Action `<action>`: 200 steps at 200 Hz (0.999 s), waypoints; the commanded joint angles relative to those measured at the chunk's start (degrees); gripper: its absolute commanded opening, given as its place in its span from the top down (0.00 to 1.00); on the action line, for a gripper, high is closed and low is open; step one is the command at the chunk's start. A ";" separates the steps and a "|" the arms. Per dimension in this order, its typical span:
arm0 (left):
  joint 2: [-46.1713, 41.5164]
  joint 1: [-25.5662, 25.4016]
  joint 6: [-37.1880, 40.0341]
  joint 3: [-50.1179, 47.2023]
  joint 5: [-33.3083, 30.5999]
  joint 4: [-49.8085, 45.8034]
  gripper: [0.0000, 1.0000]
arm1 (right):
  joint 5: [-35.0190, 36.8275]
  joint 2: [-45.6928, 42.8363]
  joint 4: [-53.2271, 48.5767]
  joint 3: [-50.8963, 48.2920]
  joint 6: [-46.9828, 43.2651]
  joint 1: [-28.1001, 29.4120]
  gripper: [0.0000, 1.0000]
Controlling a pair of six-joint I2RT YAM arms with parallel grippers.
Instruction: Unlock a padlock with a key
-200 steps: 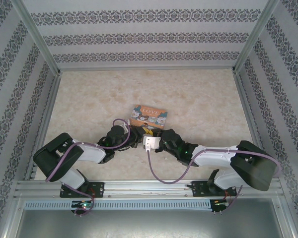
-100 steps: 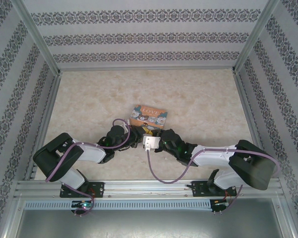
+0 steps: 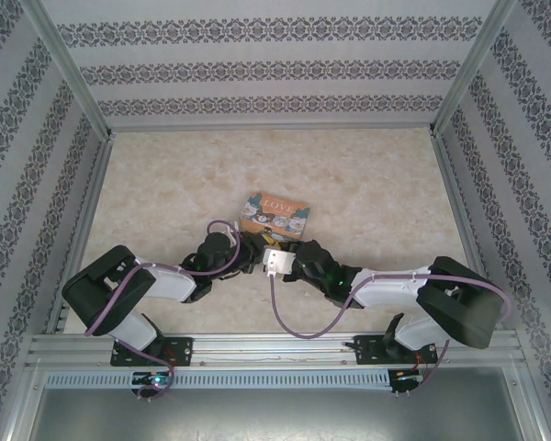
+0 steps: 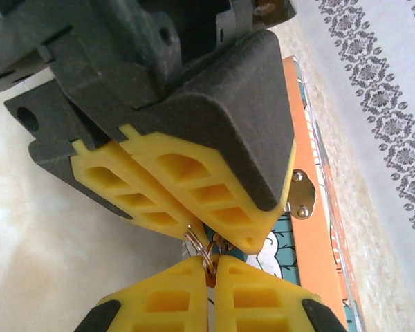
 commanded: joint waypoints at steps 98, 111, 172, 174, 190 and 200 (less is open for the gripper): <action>1.77 -0.79 -1.20 -0.40 2.30 8.16 0.92 | -3.54 2.32 13.81 -0.64 16.29 0.85 1.00; 2.48 -1.01 -1.21 -0.49 2.09 8.83 0.92 | -2.89 2.84 13.88 -1.10 15.89 0.87 1.00; 7.89 -1.23 -1.40 -1.59 0.86 14.16 0.81 | -3.33 4.37 13.89 -3.45 17.61 -0.09 1.00; 7.95 -1.23 -1.34 -1.49 0.86 14.16 0.81 | -3.33 4.41 13.88 -3.49 17.67 -0.16 1.00; 8.49 -1.24 -0.45 -1.32 0.69 13.57 0.76 | -3.50 4.78 13.79 -4.09 18.72 -0.18 1.00; 8.50 -1.24 0.15 -1.12 0.51 12.84 0.75 | -3.36 4.95 13.70 -4.53 19.60 -0.18 1.00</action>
